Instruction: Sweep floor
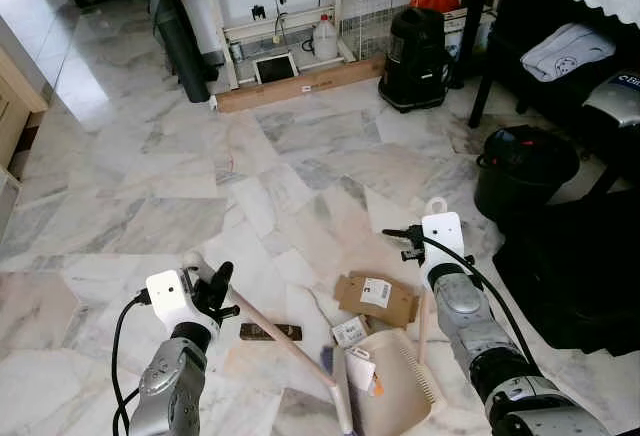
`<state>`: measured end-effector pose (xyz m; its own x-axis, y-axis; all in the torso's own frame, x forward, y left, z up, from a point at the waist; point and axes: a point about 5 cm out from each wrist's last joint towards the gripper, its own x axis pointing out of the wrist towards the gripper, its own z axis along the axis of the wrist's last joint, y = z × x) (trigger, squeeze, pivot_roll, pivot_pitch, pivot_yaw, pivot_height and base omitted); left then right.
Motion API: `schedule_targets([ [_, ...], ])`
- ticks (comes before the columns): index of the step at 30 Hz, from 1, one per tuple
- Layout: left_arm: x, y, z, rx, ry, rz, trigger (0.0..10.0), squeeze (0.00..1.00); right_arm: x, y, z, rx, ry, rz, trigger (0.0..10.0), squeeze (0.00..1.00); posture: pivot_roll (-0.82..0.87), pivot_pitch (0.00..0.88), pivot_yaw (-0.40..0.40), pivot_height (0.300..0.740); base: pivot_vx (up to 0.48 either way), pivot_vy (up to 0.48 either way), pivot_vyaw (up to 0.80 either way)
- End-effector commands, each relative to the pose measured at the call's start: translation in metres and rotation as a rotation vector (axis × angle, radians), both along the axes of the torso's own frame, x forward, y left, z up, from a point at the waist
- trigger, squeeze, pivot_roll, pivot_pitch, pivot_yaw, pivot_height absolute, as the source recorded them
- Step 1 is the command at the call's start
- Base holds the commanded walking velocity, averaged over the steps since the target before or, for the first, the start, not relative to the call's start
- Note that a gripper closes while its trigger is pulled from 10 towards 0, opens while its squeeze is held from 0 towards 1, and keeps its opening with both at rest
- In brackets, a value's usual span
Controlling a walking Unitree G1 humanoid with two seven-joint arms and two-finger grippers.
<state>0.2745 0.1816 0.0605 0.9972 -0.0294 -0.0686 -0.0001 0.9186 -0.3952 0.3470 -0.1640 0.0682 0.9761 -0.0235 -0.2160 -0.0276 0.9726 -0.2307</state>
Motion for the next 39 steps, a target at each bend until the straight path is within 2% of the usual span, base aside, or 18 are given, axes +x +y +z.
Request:
schedule_targets([
  [1, -0.002, 0.002, 0.006, -0.018, -0.025, -0.007, 10.0, 0.00, 0.004, 0.008, 0.004, 0.004, -0.016, 0.028, 10.0, 0.00, -0.27, 0.091, 0.117, 0.740, 0.000, 0.000, 0.00],
  [4, -0.002, 0.004, 0.012, -0.002, -0.047, -0.005, 10.0, 0.00, 0.004, 0.009, 0.005, 0.005, -0.018, 0.028, 10.0, 0.00, -0.27, 0.091, 0.117, 0.740, 0.000, 0.000, 0.00],
  [13, -0.004, 0.013, 0.054, 0.094, -0.203, 0.068, 10.0, 0.00, 0.013, 0.010, 0.024, 0.039, -0.105, 0.030, 10.0, 0.00, -0.27, 0.080, 0.121, 0.740, 0.000, 0.000, 0.00],
  [19, -0.008, 0.016, 0.064, 0.118, -0.237, 0.105, 10.0, 0.00, 0.017, 0.013, 0.032, 0.062, -0.132, 0.035, 10.0, 0.00, -0.27, 0.072, 0.122, 0.740, 0.000, 0.000, 0.00],
  [27, -0.015, 0.029, 0.076, 0.185, -0.279, 0.266, 10.0, 0.00, 0.020, 0.012, 0.042, 0.107, -0.180, 0.035, 10.0, 0.00, -0.26, 0.066, 0.124, 0.740, 0.000, 0.000, 0.00],
  [29, -0.021, 0.035, 0.082, 0.298, -0.303, 0.347, 10.0, 0.00, 0.021, 0.013, 0.054, 0.149, -0.248, 0.052, 10.0, 0.00, -0.26, 0.065, 0.126, 0.740, 0.000, 0.000, 0.00],
  [30, -0.021, 0.035, 0.082, 0.298, -0.303, 0.347, 10.0, 0.00, 0.021, 0.013, 0.054, 0.149, -0.248, 0.052, 10.0, 0.00, -0.26, 0.065, 0.126, 0.740, 0.000, 0.000, 0.00],
  [33, -0.024, 0.035, 0.086, 0.367, -0.319, 0.362, 10.0, 0.00, 0.020, 0.014, 0.061, 0.176, -0.290, 0.070, 10.0, 0.00, -0.26, 0.058, 0.127, 0.740, 0.000, 0.000, 0.00],
  [35, -0.030, 0.029, 0.089, 0.467, -0.336, 0.342, 10.0, 0.00, 0.015, 0.016, 0.071, 0.180, -0.353, 0.118, 10.0, 0.00, -0.27, 0.045, 0.120, 0.740, 0.000, 0.000, 0.00],
  [39, -0.034, 0.026, 0.088, 0.516, -0.336, 0.344, 10.0, 0.00, 0.010, 0.016, 0.079, 0.191, -0.395, 0.147, 10.0, 0.00, -0.28, 0.034, 0.112, 0.740, 0.000, 0.000, 0.00],
])
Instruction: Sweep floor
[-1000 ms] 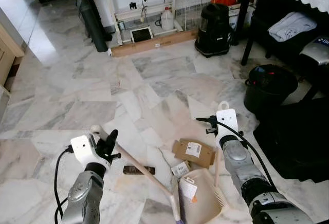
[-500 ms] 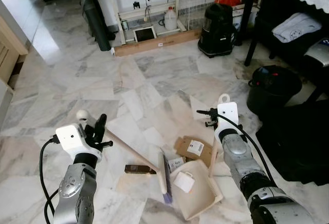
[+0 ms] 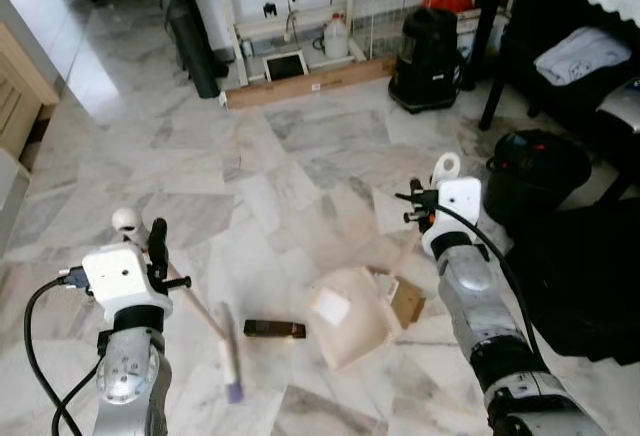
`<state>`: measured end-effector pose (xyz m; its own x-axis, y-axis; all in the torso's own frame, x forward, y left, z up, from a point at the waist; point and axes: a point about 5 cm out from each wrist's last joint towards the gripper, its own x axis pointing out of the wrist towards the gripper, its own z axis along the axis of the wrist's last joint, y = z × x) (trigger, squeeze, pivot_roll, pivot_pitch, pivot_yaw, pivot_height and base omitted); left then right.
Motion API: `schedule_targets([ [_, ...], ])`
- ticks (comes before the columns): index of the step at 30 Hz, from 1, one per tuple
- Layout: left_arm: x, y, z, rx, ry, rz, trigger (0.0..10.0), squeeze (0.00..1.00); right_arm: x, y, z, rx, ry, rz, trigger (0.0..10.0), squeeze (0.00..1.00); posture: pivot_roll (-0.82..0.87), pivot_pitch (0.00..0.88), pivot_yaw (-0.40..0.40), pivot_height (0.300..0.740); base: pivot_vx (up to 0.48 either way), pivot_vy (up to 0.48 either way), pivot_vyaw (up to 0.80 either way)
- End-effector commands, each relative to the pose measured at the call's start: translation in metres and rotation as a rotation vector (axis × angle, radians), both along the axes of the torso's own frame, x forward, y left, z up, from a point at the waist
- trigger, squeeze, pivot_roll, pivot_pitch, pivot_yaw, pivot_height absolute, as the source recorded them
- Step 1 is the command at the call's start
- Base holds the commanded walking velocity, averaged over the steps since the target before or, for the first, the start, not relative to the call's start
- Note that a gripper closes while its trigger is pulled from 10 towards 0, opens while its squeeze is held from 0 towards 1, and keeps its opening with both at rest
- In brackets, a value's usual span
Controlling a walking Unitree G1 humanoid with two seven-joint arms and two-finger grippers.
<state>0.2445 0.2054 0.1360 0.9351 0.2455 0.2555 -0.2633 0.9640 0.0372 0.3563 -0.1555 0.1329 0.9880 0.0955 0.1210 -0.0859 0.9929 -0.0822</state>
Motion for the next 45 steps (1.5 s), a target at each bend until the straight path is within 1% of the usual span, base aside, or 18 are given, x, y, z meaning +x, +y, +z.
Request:
schedule_targets([
  [1, -0.006, 0.001, 0.012, 0.056, -0.063, 0.018, 10.0, 0.00, -0.001, 0.007, 0.017, 0.021, -0.075, 0.040, 10.0, 0.00, -0.28, 0.031, 0.110, 0.740, 0.000, 0.000, 0.00],
  [5, -0.010, -0.004, 0.010, 0.084, -0.064, 0.036, 10.0, 0.00, -0.009, 0.004, 0.027, 0.019, -0.100, 0.054, 10.0, 0.00, -0.28, 0.017, 0.105, 0.740, 0.000, 0.000, 0.00],
  [6, -0.011, -0.006, 0.010, 0.087, -0.064, 0.039, 10.0, 0.00, -0.014, 0.003, 0.029, 0.019, -0.104, 0.057, 10.0, 0.00, -0.28, 0.011, 0.103, 0.740, 0.000, 0.000, 0.00],
  [7, -0.011, -0.006, 0.010, 0.087, -0.064, 0.039, 10.0, 0.00, -0.014, 0.003, 0.029, 0.019, -0.104, 0.057, 10.0, 0.00, -0.28, 0.011, 0.103, 0.740, 0.000, 0.000, 0.00],
  [8, -0.012, -0.007, 0.009, 0.085, -0.066, 0.043, 10.0, 0.00, -0.020, 0.002, 0.031, 0.019, -0.100, 0.058, 10.0, 0.00, -0.29, 0.004, 0.100, 0.740, 0.000, 0.000, 0.00],
  [11, -0.012, -0.007, 0.008, 0.064, -0.069, 0.044, 10.0, 0.00, -0.028, 0.002, 0.032, 0.007, -0.095, 0.065, 10.0, 0.00, -0.30, 0.000, 0.097, 0.740, 0.000, 0.000, 0.00],
  [13, -0.011, -0.007, 0.008, 0.054, -0.068, 0.043, 10.0, 0.00, -0.032, 0.002, 0.031, -0.010, -0.093, 0.075, 10.0, 0.00, -0.31, 0.000, 0.096, 0.740, 0.000, 0.000, 0.00],
  [16, -0.010, -0.008, 0.005, 0.043, -0.058, 0.026, 10.0, 0.00, -0.036, 0.002, 0.029, -0.003, -0.070, 0.073, 10.0, 0.00, -0.32, 0.000, 0.094, 0.740, 0.000, 0.000, 0.00],
  [17, -0.010, -0.008, 0.005, 0.043, -0.058, 0.026, 10.0, 0.00, -0.036, 0.002, 0.029, -0.003, -0.070, 0.073, 10.0, 0.00, -0.32, 0.000, 0.094, 0.740, 0.000, 0.000, 0.00],
  [21, -0.005, -0.017, 0.000, 0.039, -0.034, -0.034, 10.0, 0.00, -0.035, 0.002, 0.029, 0.001, -0.045, 0.067, 10.0, 0.00, -0.32, 0.000, 0.087, 0.740, 0.000, 0.000, 0.00],
  [22, -0.004, -0.021, -0.001, 0.043, -0.019, -0.064, 10.0, 0.00, -0.033, 0.002, 0.031, -0.001, -0.043, 0.066, 10.0, 0.00, -0.32, 0.000, 0.085, 0.740, 0.000, 0.000, 0.00],
  [24, -0.004, -0.023, -0.003, 0.067, -0.003, -0.094, 10.0, 0.00, -0.032, 0.001, 0.032, -0.005, -0.041, 0.065, 10.0, 0.00, -0.32, 0.000, 0.083, 0.740, 0.000, 0.000, 0.00],
  [25, -0.005, -0.021, -0.003, 0.101, 0.004, -0.100, 10.0, 0.00, -0.030, 0.000, 0.033, -0.012, -0.041, 0.066, 10.0, 0.00, -0.32, 0.000, 0.082, 0.740, 0.000, 0.000, 0.00],
  [28, -0.005, -0.020, -0.003, 0.110, 0.007, -0.097, 10.0, 0.00, -0.028, -0.001, 0.033, -0.015, -0.039, 0.065, 10.0, 0.00, -0.32, 0.000, 0.081, 0.740, 0.000, 0.000, 0.00],
  [32, -0.011, -0.007, -0.005, 0.157, 0.029, -0.053, 10.0, 0.00, -0.025, 0.001, 0.032, -0.017, -0.034, 0.070, 10.0, 0.00, -0.31, 0.000, 0.077, 0.740, 0.000, 0.000, 0.00],
  [35, -0.015, -0.004, -0.008, 0.178, 0.042, -0.047, 10.0, 0.00, -0.024, 0.003, 0.031, -0.020, -0.028, 0.077, 10.0, 0.00, -0.31, 0.000, 0.074, 0.740, 0.000, 0.000, 0.00],
  [42, -0.020, -0.003, -0.015, 0.165, 0.049, -0.011, 10.0, 0.00, -0.023, 0.002, 0.028, -0.021, -0.020, 0.077, 10.0, 0.00, -0.32, 0.000, 0.070, 0.740, 0.000, 0.000, 0.00],
  [45, -0.020, -0.004, -0.015, 0.155, 0.037, 0.027, 10.0, 0.00, -0.024, 0.000, 0.027, -0.024, -0.014, 0.061, 10.0, 0.00, -0.32, 0.000, 0.071, 0.740, 0.000, 0.000, 0.00],
])
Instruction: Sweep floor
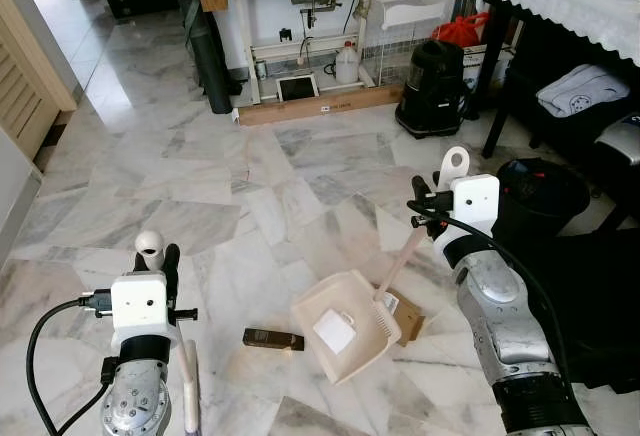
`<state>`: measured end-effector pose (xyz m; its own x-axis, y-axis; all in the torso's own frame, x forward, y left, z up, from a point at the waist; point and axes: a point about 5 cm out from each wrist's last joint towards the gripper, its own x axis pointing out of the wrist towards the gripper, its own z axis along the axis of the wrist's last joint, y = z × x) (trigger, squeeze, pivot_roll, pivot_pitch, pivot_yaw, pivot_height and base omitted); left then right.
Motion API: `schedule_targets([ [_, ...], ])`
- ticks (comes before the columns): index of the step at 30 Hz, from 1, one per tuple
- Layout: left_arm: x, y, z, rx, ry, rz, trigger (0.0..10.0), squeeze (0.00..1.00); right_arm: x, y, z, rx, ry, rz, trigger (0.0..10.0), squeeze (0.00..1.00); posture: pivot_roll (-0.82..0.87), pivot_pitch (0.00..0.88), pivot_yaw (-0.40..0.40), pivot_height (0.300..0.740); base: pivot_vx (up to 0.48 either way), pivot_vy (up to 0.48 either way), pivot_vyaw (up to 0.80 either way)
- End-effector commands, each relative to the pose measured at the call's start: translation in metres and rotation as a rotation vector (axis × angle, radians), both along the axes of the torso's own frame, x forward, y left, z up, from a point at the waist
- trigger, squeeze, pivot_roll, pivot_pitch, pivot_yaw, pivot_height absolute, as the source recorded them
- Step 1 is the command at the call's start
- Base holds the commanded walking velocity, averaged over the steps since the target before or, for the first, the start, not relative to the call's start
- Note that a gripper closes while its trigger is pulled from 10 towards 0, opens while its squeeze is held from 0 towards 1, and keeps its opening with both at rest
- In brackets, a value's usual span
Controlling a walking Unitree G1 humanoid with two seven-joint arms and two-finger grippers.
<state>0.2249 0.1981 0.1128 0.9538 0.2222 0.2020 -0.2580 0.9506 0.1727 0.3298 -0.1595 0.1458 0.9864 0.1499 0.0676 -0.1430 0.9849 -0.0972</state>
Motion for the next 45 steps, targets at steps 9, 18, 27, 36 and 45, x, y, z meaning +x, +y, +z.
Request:
schedule_targets([
  [9, 0.002, 0.001, 0.012, 0.016, -0.084, 0.039, 10.0, 0.00, -0.011, 0.003, 0.017, -0.027, -0.088, -0.012, 10.0, 0.00, -0.33, 0.000, 0.098, 0.740, 0.000, 0.000, 0.14],
  [18, -0.001, -0.002, 0.013, 0.008, -0.097, 0.044, 10.0, 0.00, -0.016, 0.005, 0.008, -0.020, -0.062, -0.003, 10.0, 0.00, -0.33, 0.000, 0.101, 0.740, 0.000, 0.000, 0.49],
  [27, -0.005, -0.005, 0.011, -0.002, -0.092, 0.044, 10.0, 0.00, -0.019, 0.007, 0.007, -0.020, -0.061, 0.020, 10.0, 0.00, -0.32, 0.000, 0.098, 0.740, 0.000, 0.000, 0.80],
  [36, -0.004, -0.008, 0.010, -0.003, -0.088, 0.042, 10.0, 0.00, -0.019, 0.007, 0.006, -0.026, -0.052, 0.031, 10.0, 0.00, -0.32, 0.000, 0.077, 0.740, 0.000, 0.000, 0.80],
  [45, 0.000, -0.013, 0.011, 0.023, -0.101, 0.040, 10.0, 0.00, -0.012, 0.007, 0.010, -0.040, -0.055, 0.047, 10.0, 0.00, -0.31, 0.000, 0.041, 0.740, 0.000, 0.000, 0.80],
])
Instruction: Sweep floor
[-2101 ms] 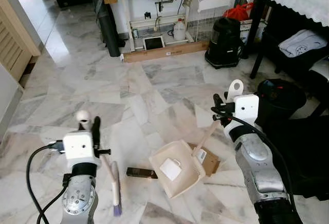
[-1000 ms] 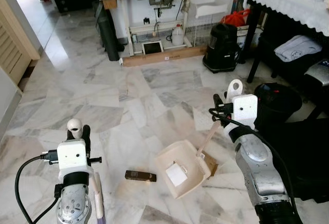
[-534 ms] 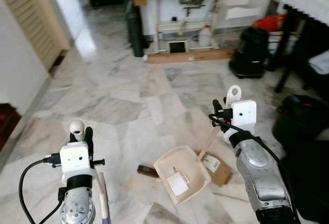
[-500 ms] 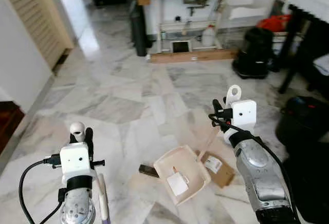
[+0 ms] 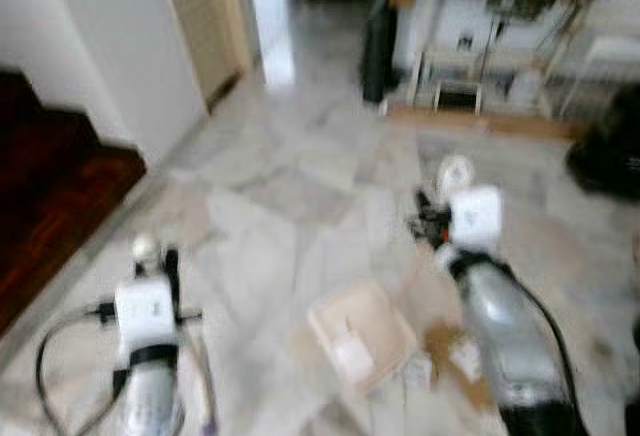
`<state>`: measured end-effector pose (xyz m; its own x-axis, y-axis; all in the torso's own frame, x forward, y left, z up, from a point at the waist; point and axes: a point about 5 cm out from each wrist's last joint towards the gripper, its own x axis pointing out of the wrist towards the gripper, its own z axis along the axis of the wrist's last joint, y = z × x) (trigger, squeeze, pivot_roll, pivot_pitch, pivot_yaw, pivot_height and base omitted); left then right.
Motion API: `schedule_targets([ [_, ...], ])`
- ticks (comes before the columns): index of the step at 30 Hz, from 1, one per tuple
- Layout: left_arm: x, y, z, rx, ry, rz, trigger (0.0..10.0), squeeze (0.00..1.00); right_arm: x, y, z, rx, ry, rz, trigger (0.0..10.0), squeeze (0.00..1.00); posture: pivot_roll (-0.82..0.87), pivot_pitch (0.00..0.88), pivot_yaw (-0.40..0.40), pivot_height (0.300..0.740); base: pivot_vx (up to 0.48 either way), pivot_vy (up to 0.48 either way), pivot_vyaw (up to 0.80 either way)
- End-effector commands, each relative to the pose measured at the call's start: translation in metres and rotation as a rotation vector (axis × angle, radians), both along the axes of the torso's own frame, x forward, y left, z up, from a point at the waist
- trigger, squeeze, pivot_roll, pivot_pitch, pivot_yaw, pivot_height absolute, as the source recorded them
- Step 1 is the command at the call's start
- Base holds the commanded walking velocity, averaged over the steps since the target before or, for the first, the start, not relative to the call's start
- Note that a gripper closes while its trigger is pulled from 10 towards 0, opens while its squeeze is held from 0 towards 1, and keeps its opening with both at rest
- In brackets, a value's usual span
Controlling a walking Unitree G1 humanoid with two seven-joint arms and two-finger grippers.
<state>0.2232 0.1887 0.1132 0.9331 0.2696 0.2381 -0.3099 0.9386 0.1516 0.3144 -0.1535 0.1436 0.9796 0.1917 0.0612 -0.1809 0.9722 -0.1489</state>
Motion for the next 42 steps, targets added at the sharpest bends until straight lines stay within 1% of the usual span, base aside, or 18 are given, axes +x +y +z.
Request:
schedule_targets([
  [1, 0.002, -0.006, 0.011, 0.041, -0.060, -0.011, 10.0, 0.00, 0.004, 0.002, 0.013, 0.013, -0.052, 0.012, 10.0, 0.00, -0.31, 0.000, 0.036, 0.740, 0.000, 0.000, 0.80],
  [7, 0.007, -0.009, 0.012, 0.045, -0.066, -0.014, 10.0, 0.00, 0.010, 0.010, 0.017, 0.016, -0.061, 0.044, 10.0, 0.00, -0.32, 0.000, 0.022, 0.740, 0.000, 0.000, 0.80],
  [19, 0.010, -0.012, 0.013, 0.055, -0.068, -0.028, 10.0, 0.00, 0.011, 0.013, 0.017, 0.018, -0.063, 0.056, 10.0, 0.00, -0.31, 0.000, 0.018, 0.740, 0.000, 0.000, 0.80],
  [28, 0.006, -0.011, 0.012, 0.053, -0.063, -0.019, 10.0, 0.00, 0.013, 0.012, 0.019, 0.010, -0.067, 0.059, 10.0, 0.00, -0.30, 0.000, 0.022, 0.740, 0.000, 0.000, 0.77],
  [35, 0.002, -0.013, 0.013, 0.053, -0.054, -0.027, 10.0, 0.00, 0.010, 0.013, 0.018, 0.020, -0.064, 0.061, 10.0, 0.00, -0.29, 0.000, 0.033, 0.740, 0.000, 0.000, 0.07],
  [42, -0.002, -0.008, 0.014, 0.061, -0.047, -0.013, 10.0, 0.00, 0.009, 0.012, 0.019, 0.024, -0.064, 0.058, 10.0, 0.00, -0.28, 0.000, 0.034, 0.740, 0.000, 0.000, 0.00],
])
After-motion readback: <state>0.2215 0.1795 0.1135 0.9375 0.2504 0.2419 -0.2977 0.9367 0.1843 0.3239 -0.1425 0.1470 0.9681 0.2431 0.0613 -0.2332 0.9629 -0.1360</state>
